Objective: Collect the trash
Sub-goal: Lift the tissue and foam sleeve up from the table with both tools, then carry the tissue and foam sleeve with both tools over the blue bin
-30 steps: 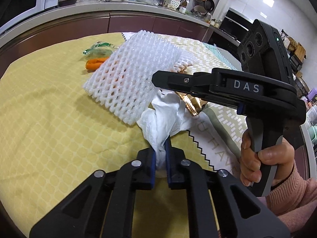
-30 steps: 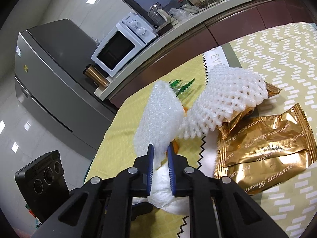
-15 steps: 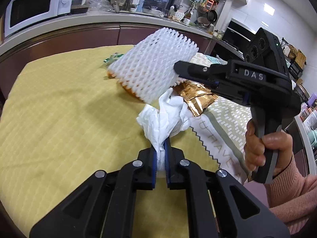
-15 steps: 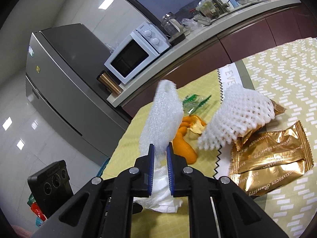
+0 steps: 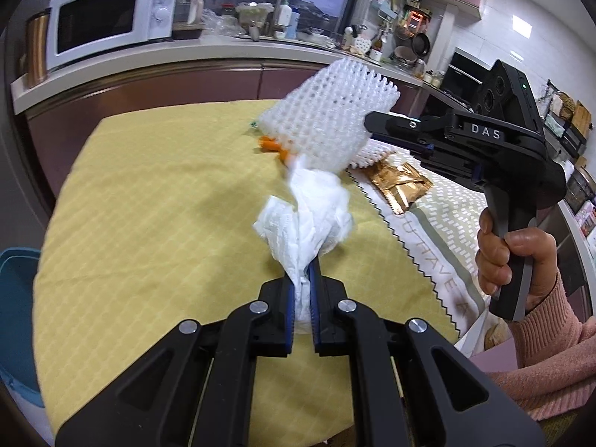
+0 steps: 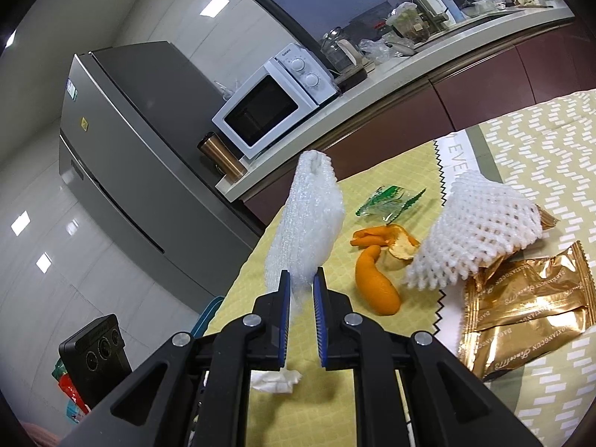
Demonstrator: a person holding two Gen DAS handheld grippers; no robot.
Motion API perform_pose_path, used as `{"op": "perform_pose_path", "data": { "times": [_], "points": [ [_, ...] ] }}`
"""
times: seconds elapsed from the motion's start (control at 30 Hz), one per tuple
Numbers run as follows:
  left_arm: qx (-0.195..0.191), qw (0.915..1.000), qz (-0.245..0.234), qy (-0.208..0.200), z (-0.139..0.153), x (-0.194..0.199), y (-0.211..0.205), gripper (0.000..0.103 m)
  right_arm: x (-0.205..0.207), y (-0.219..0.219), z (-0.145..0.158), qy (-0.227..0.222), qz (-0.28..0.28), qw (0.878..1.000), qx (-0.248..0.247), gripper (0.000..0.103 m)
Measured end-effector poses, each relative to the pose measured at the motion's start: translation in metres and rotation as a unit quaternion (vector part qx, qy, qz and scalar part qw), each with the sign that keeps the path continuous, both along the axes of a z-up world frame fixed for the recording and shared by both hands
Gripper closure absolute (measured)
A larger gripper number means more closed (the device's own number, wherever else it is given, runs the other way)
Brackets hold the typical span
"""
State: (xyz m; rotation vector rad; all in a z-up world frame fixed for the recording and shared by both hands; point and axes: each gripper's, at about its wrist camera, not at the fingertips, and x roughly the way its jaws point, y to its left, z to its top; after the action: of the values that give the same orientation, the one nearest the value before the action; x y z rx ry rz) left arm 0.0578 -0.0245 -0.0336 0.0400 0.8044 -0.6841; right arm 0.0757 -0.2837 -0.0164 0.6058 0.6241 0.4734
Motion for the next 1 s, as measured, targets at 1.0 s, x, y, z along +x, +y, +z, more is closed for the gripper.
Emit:
{"op": "perform_pose_path", "data": {
  "times": [1.0],
  "points": [
    [-0.004,0.9930,0.117,-0.016,0.017,-0.009,0.110,0.096,0.013,0.067,0.002,0.002,0.085,0.996,-0.004,0.092]
  ]
}}
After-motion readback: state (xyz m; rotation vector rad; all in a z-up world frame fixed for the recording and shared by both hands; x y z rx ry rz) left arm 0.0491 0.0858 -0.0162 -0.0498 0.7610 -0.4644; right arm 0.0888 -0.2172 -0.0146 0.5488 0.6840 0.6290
